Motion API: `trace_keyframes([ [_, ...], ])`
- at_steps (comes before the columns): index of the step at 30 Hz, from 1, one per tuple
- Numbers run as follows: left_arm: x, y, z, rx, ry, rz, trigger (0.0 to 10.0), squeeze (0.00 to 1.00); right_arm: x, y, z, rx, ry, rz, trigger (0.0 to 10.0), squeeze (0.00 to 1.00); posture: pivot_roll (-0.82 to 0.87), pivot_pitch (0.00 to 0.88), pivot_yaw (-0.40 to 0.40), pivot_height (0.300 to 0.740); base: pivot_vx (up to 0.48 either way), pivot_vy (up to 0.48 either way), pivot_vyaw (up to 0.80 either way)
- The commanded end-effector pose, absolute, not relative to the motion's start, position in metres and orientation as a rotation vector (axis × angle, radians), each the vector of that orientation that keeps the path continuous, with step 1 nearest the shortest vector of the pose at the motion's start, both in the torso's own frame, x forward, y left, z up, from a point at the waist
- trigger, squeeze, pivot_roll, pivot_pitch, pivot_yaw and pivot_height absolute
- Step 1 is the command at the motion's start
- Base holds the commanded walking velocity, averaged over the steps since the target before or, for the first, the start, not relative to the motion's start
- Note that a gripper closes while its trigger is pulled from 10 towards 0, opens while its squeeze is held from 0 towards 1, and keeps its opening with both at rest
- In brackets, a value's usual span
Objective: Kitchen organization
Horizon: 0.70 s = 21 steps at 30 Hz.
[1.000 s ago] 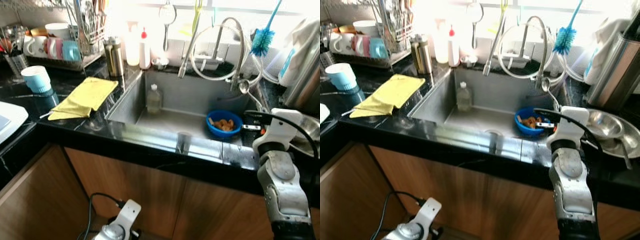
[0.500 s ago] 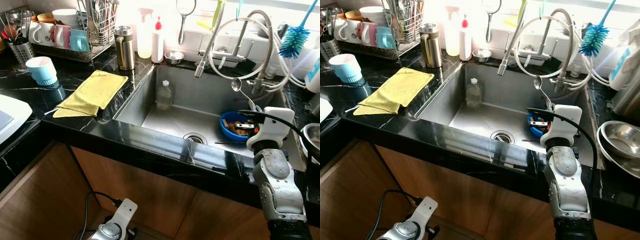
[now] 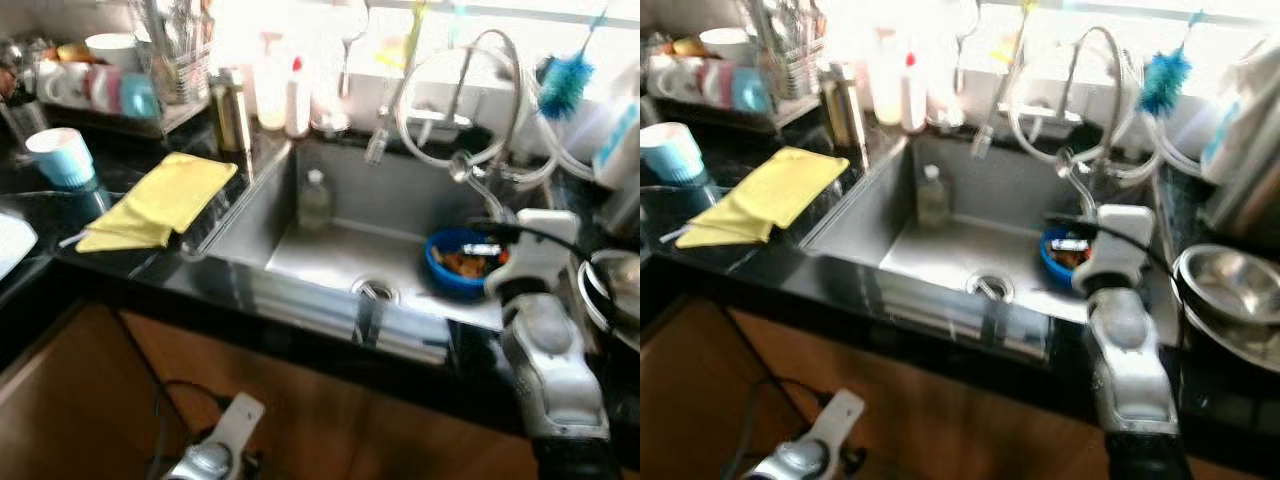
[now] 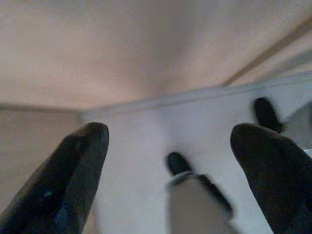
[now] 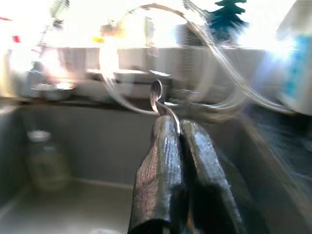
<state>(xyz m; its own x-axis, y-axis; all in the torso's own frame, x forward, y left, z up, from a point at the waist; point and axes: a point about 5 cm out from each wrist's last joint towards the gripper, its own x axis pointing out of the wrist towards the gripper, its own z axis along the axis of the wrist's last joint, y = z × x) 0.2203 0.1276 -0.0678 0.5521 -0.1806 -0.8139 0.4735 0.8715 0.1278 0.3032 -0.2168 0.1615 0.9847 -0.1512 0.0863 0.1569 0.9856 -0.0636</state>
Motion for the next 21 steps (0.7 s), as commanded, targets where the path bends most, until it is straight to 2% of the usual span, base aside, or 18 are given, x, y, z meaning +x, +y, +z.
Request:
trace_keyframes([
  [1,0.219,0.142,-0.069,0.384,0.924,-0.368,10.0,0.00,0.306,-0.210,0.167,-0.069,-0.101,-0.136,10.0,0.00,0.02,0.010,-0.034,0.736,0.000,0.000,0.00],
  [12,0.218,0.141,-0.069,0.384,0.929,-0.374,10.0,0.00,0.307,-0.209,0.161,-0.047,-0.060,-0.132,10.0,0.00,0.02,0.009,-0.035,0.736,0.000,0.000,0.00],
  [21,0.217,0.141,-0.070,0.391,0.931,-0.379,10.0,0.00,0.312,-0.208,0.144,0.000,0.133,-0.095,10.0,0.00,0.02,0.011,-0.035,0.736,0.000,0.000,0.00],
])
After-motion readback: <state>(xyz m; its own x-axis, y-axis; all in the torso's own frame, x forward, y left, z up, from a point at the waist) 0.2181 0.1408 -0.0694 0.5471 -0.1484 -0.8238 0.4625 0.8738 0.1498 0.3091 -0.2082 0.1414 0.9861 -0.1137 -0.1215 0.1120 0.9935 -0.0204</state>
